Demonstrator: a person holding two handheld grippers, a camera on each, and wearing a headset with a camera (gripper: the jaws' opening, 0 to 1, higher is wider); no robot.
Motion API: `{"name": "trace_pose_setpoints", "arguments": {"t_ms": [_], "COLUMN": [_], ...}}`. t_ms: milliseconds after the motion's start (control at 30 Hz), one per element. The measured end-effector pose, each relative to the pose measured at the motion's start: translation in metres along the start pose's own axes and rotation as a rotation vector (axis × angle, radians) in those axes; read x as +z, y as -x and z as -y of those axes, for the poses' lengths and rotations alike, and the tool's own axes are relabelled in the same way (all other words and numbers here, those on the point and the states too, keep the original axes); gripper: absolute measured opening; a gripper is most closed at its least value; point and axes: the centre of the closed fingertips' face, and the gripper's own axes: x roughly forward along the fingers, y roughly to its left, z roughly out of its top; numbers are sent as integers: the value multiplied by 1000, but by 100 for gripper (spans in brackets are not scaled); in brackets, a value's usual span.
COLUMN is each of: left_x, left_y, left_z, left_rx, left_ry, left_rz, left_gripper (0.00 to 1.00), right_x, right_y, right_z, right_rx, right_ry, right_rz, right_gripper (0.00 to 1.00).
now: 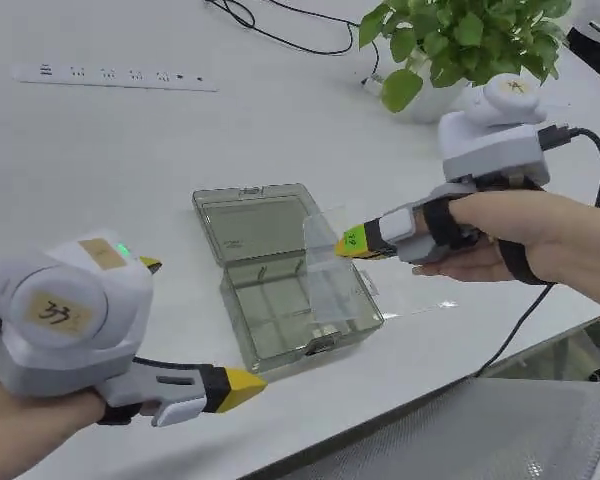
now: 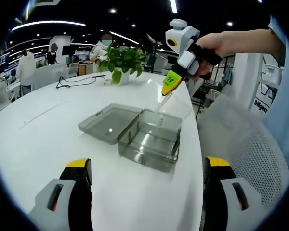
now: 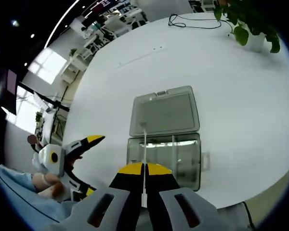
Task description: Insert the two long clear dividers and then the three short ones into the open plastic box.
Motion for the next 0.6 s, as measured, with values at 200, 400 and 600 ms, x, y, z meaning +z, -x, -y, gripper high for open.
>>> {"name": "trace_pose_setpoints", "arguments": {"t_ms": [200, 400, 600], "left_x": [0, -2, -8], "left_y": [-5, -6, -5], "left_z": [-2, -4, -7], "left_rx": [-38, -51, -52], "left_ry": [12, 14, -35], "left_rz": [28, 43, 32], "left_gripper": [98, 99, 99], "right_x": [-4, -15, -12], "right_y": [-9, -16, -24], "right_z": [0, 1, 4], "right_rx": [-61, -96, -112], "right_ry": [17, 5, -18], "right_rz": [-91, -139, -166], "right_gripper": [2, 2, 2]}}
